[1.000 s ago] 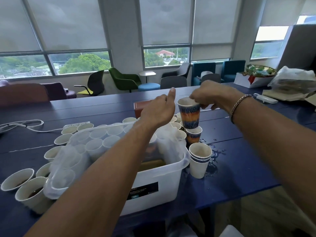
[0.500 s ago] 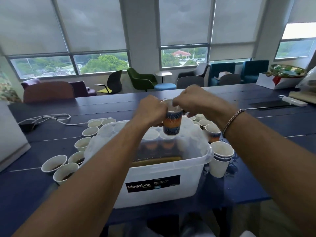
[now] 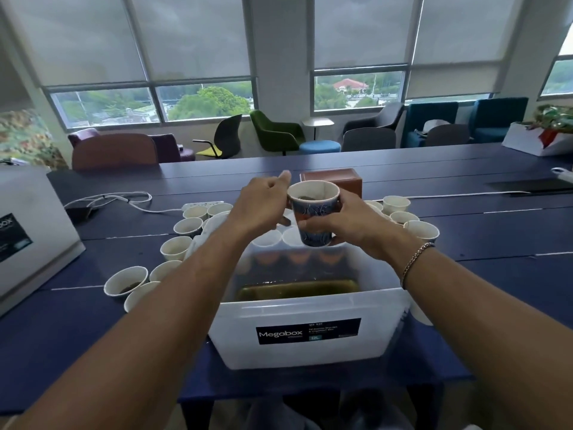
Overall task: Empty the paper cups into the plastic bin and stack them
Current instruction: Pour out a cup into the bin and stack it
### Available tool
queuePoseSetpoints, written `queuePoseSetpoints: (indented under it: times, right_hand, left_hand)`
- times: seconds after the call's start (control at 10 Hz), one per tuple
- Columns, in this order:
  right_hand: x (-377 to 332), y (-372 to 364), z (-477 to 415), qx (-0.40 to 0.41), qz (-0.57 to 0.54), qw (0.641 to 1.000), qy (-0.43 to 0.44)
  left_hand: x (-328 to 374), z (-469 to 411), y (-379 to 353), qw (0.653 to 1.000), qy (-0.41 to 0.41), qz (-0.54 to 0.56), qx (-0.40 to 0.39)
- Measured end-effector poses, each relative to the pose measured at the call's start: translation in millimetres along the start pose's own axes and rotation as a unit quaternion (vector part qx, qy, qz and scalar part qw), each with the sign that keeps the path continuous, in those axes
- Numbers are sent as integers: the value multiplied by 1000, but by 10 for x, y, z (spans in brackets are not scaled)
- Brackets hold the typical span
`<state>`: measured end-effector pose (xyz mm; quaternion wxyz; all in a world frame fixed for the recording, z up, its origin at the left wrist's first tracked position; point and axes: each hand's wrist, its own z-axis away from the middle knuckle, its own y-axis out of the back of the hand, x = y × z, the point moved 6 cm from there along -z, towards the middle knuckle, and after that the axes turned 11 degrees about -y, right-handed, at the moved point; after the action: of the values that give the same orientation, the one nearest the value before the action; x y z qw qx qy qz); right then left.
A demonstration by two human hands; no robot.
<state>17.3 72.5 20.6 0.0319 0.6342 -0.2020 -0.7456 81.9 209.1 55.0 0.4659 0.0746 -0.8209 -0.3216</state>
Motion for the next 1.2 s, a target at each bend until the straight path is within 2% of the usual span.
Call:
queuePoseSetpoints:
  times: [0.1, 0.2, 0.4, 0.6, 1.0, 1.2]
  right_hand:
    - [62, 27, 2, 25, 13, 1000, 5]
    - [120, 50, -2, 47, 55, 997, 9]
    - [166, 40, 1, 67, 164, 984, 31]
    - [182, 80, 32, 101, 233, 966, 44]
    - [158, 115, 83, 181, 391, 901, 55]
    - [150, 121, 87, 192, 420, 886, 46]
  left_hand:
    - [-146, -38, 40, 995, -27, -88, 29]
    - [-386, -15, 11, 988, -13, -154, 5]
    - [-601, -5, -107, 971, -4, -230, -72]
    - [-706, 39, -172, 937, 11, -307, -165]
    - [-739, 23, -175, 935, 10, -316, -161]
    - [-742, 18, -176, 934, 10, -318, -160]
